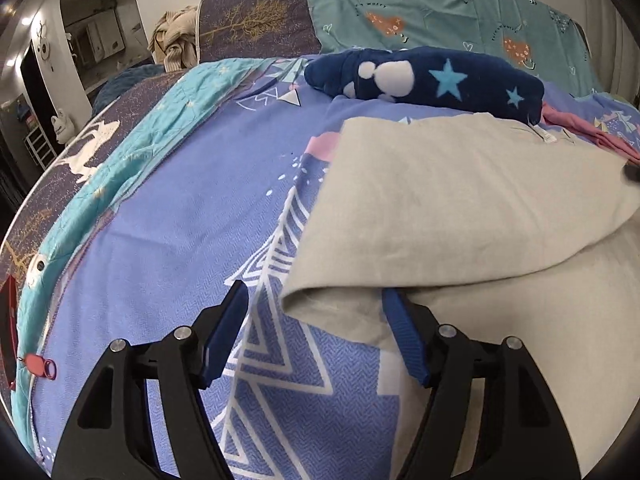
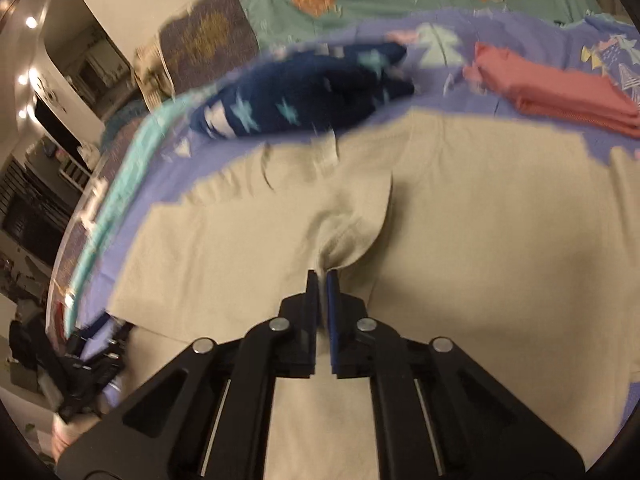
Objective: Fold small clothes
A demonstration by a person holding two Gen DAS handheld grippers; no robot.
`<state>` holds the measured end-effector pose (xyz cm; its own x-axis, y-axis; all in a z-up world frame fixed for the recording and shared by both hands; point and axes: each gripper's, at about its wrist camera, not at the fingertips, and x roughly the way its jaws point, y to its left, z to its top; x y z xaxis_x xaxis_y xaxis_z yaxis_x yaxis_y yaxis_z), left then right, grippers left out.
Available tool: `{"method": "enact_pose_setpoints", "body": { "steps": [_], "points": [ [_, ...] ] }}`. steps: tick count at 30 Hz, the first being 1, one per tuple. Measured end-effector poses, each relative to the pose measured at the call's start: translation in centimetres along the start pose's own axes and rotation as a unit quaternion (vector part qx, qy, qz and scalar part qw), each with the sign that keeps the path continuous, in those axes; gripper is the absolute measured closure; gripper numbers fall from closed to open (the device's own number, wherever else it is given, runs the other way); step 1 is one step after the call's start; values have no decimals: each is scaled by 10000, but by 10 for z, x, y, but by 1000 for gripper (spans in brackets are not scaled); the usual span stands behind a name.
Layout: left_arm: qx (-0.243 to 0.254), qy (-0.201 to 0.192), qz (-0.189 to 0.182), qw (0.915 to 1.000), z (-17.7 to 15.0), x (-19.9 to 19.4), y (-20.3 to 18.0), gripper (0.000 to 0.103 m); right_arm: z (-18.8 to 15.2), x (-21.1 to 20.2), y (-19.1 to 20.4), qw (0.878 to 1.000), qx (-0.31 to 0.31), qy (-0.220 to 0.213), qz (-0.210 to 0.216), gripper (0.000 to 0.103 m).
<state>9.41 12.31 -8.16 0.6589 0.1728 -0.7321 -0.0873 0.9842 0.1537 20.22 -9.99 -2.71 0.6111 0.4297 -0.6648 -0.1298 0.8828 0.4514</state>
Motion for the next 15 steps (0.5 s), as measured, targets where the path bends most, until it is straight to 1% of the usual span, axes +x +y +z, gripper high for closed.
{"method": "enact_pose_setpoints", "body": {
  "steps": [1, 2, 3, 4, 5, 6, 7, 8, 9, 11, 13, 15],
  "points": [
    [52, -41, 10, 10000, -2, -3, -2, 33, 3, -15, -1, 9998, -24, -170, -25, 99],
    [87, -57, -19, 9999, -4, -5, -3, 33, 6, -40, -4, 9987, -120, -449, -190, 99],
    [127, -89, -76, 9998, -7, -10, -5, 33, 8, -54, -6, 9973, -204, -610, -351, 99],
    [167, -138, -114, 9997, -9, -14, -7, 33, 7, -69, -12, 9952, -299, -751, -560, 99],
    [217, -190, -157, 9995, -12, -19, -8, 33, 5, -82, -23, 9928, -373, -796, -816, 98],
    [270, -223, -242, 9991, -16, -23, -10, 33, 1, -86, -35, 9918, -390, -708, -985, 91],
    [297, -226, -302, 9988, -18, -26, -12, 33, -3, -87, -45, 9917, -346, -589, -1090, 86],
    [320, -219, -323, 9987, -20, -27, -14, 33, -11, -82, -61, 9918, -229, -345, -1206, 72],
    [356, -208, -324, 9986, -21, -28, -16, 33, -19, -76, -74, 9915, -104, -122, -1293, 67],
    [399, -213, -309, 9985, -23, -31, -17, 32, -32, -69, -95, 9897, 53, 108, -1429, 67],
    [396, -225, -299, 9985, -24, -33, -16, 33, -40, -73, -108, 9895, 250, 58, -1425, 67],
    [379, -261, -230, 9987, -24, -36, -12, 32, -40, -79, -113, 9903, 382, -17, -1337, 67]
  ]
}}
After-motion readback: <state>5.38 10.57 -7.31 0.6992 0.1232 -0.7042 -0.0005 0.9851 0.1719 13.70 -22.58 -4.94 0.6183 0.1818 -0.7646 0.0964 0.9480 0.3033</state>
